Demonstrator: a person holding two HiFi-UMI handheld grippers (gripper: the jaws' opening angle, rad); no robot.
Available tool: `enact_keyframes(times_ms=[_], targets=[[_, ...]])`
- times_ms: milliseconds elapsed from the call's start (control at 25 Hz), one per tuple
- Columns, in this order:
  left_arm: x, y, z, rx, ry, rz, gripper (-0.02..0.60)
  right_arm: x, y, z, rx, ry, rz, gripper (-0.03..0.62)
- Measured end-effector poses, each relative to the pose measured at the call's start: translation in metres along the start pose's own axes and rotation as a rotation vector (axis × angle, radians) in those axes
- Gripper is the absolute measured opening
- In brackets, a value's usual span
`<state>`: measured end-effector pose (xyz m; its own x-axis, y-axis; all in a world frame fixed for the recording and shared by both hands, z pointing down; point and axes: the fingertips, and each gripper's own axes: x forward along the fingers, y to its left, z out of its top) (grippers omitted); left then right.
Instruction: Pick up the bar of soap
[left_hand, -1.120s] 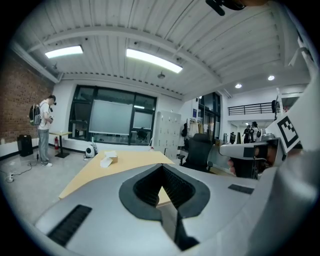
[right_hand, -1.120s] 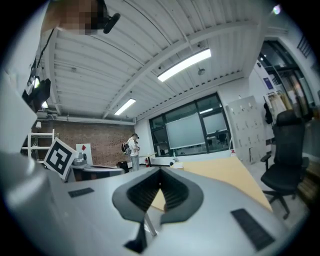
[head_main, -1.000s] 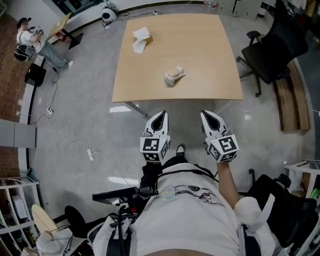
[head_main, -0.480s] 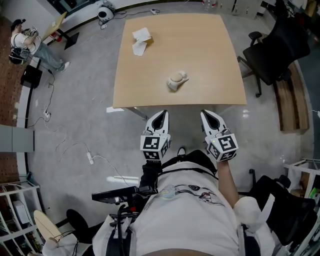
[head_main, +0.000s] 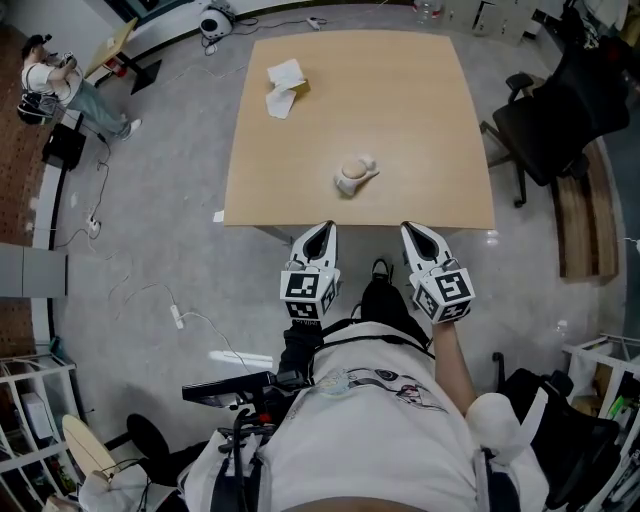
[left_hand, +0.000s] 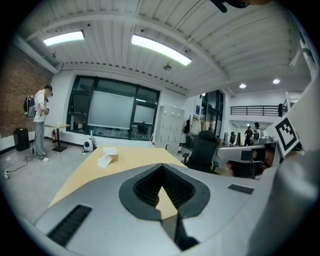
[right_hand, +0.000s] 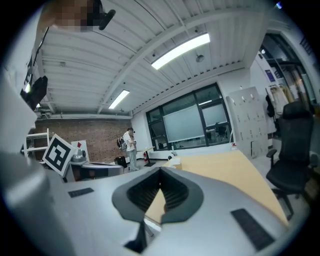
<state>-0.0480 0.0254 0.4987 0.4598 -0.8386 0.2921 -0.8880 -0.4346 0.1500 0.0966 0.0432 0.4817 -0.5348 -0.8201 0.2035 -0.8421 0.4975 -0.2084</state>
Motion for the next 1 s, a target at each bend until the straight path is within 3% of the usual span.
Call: enact_keyframes(times_ms=[400, 1000], targets=[[0.075, 0.024, 0.054, 0.041, -0.038, 0.054, 0.003, 0.074, -0.055, 0.041, -0.001, -0.031, 0.079, 0.005], [0.137, 0.034, 0.044, -0.003, 0.059, 0.100, 0.003, 0.121, -0.099, 0.026, 0.031, 0.080, 0.184, 0.005]])
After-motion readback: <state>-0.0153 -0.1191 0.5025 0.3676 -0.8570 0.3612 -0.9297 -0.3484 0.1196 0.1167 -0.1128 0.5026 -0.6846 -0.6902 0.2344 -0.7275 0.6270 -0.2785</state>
